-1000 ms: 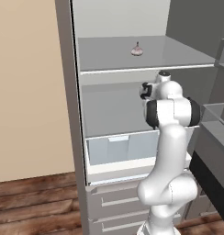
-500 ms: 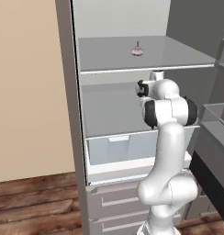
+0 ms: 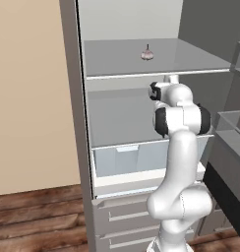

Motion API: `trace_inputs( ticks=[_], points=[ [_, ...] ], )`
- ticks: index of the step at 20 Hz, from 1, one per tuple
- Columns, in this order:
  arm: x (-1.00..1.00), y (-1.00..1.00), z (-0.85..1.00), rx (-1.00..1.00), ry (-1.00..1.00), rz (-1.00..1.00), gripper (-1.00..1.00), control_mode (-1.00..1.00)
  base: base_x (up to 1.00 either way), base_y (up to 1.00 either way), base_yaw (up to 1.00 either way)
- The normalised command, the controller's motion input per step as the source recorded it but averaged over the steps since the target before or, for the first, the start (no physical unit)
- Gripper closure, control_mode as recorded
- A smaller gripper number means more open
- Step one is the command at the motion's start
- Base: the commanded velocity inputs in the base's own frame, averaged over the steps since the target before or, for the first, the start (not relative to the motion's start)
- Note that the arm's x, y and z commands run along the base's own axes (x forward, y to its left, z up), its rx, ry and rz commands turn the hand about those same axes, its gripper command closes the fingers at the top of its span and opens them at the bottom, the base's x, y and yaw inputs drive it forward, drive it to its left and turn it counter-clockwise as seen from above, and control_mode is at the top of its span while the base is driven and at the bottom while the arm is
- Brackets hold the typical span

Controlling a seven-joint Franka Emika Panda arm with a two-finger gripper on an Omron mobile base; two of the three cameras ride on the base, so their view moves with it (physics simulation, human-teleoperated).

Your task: Grab the garlic and lemon wedge from the fridge, place them in the blender, close the lid, and turn on the blender to create a marinade.

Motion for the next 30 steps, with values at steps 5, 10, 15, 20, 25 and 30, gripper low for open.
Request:
trace_inputs(
  ticks=[5, 10, 15, 20, 25, 30],
  points=[
    [-0.20, 0.10, -0.43, 0.00, -0.19, 0.06, 1.00, -1.00, 0.00, 0.00, 0.00],
    [-0.04, 0.23, -0.64, 0.00, -0.08, 0.02, 1.00, -1.00, 0.00, 0.00, 0.00],
    [-0.60, 0.19, -0.11, 0.00, 0.00, 0.00, 1.00, -1.00, 0.00, 0.00, 0.00],
    [-0.95, 0.29, -0.01, 0.00, 0.00, 0.00, 1.00, -1.00, 0.00, 0.00, 0.00],
    [-1.00, 0.23, 0.01, 0.00, -0.04, 0.00, 1.00, -1.00, 0.00, 0.00, 0.00],
    [-1.00, 0.18, 0.56, 0.00, -0.10, -0.01, 1.00, -1.00, 0.00, 0.00, 0.00]
  ],
)
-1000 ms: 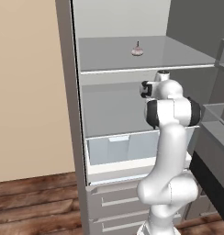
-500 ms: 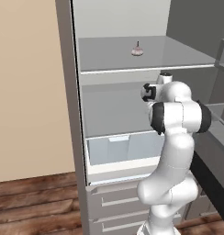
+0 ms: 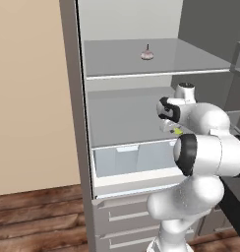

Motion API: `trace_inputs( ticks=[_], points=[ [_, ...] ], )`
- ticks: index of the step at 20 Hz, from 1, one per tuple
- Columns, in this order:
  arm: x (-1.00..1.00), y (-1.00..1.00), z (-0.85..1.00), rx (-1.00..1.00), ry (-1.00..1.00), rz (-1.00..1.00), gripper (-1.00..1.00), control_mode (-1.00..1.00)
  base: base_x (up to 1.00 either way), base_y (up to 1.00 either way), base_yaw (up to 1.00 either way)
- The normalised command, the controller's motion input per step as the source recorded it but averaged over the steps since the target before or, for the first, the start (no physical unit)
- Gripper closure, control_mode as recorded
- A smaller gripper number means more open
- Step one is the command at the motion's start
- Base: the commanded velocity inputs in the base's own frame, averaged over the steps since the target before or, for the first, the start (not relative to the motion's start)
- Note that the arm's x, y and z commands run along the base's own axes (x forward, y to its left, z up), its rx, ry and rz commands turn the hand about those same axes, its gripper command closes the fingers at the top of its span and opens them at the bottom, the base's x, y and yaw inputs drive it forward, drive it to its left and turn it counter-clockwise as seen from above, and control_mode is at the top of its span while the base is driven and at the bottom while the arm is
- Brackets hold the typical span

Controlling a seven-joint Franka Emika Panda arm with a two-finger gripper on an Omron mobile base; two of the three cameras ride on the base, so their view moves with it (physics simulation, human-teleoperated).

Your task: Grab the garlic and lemon wedge from the fridge, place them in the blender, close the lid, and turn on the blender to create a marinade.

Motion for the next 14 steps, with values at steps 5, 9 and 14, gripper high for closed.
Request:
trace_inputs(
  ticks=[5, 9, 14],
  points=[
    [-0.87, 0.47, 0.99, 0.00, -0.17, -0.03, 1.00, -1.00, 0.00, 0.00, 0.00],
    [-1.00, 0.31, 0.79, 0.00, -0.12, -0.03, 1.00, -1.00, 0.00, 0.00, 0.00],
    [-1.00, 0.27, 0.80, 0.01, -0.03, 0.00, 1.00, -1.00, 0.00, 0.00, 0.00]
  ],
)
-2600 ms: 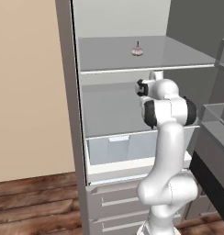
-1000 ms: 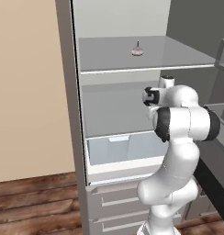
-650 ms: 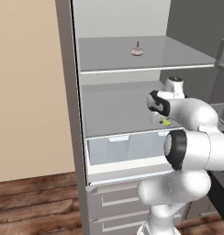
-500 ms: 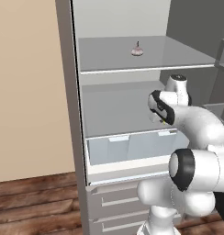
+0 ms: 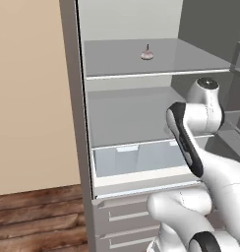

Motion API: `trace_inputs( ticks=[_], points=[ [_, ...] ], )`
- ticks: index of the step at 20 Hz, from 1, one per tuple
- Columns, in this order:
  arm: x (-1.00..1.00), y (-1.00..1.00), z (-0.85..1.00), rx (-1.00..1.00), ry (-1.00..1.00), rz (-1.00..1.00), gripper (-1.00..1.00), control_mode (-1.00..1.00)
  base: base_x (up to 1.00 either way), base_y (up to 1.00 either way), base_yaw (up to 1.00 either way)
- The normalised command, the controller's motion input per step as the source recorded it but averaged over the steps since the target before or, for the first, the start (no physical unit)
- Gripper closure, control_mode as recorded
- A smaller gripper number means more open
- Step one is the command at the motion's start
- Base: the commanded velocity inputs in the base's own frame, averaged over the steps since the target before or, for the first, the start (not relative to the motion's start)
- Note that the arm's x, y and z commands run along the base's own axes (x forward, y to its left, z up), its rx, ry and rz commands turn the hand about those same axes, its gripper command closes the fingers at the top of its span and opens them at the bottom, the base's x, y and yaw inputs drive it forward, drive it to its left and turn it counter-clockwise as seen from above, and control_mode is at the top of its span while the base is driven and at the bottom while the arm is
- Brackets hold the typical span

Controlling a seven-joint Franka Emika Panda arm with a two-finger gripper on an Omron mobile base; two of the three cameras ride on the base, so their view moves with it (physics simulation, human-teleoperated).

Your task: Grab the garlic and lemon wedge from the fridge, place them in the blender, close the lid, and turn on the blender to create a marinade.

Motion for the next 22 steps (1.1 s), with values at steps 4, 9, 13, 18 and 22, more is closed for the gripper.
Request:
trace_inputs(
  ticks=[4, 9, 13, 18, 22],
  points=[
    [-1.00, 0.37, 0.82, 0.01, 0.00, 0.00, 1.00, -1.00, 0.00, 0.00, 0.00],
    [-0.89, 0.31, 0.43, 0.00, 0.03, 0.00, 1.00, -1.00, 0.00, 0.00, 0.00],
    [-0.19, 0.51, 0.02, -0.04, 0.20, 0.01, 1.00, -1.00, 0.00, 0.00, 0.00],
    [-0.26, 0.22, -0.02, 0.00, 0.05, 0.02, 1.00, 1.00, -0.40, 0.20, 0.00],
    [0.00, 0.00, 0.00, 0.00, 0.00, 0.00, 1.00, 1.00, -1.00, 0.56, -0.16]
  ],
)
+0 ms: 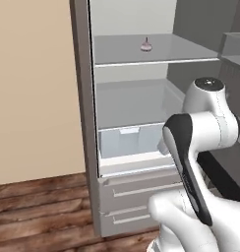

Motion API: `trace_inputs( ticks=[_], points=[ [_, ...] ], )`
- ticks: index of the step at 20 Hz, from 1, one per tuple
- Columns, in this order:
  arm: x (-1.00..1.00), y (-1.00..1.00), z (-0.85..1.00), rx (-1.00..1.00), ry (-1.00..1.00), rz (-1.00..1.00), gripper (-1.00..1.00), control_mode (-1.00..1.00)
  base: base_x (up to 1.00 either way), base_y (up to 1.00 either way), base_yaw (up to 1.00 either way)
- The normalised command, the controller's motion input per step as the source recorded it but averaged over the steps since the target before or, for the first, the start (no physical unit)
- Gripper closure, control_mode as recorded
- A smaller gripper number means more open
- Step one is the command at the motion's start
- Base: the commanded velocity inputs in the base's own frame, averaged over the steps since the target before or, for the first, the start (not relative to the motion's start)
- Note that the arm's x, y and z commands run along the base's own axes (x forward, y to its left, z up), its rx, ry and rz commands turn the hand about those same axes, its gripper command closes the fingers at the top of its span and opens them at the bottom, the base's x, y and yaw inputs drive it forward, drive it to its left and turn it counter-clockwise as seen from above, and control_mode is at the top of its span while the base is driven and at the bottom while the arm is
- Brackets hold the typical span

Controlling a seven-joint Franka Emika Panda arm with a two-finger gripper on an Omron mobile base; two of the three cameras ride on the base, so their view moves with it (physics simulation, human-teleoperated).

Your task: Grab the garlic and lemon wedge from the fridge, place them in the blender, close the lid, and turn on the blender to create a marinade.

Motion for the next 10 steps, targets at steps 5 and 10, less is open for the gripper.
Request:
trace_inputs(
  ticks=[5, 10],
  points=[
    [0.00, 0.00, 0.00, 0.00, 0.00, 0.00, 1.00, 1.00, -0.71, 0.76, -0.43],
    [0.00, 0.00, 0.00, 0.00, 0.00, 0.00, 1.00, 1.00, -0.16, 0.82, -0.63]
  ],
)
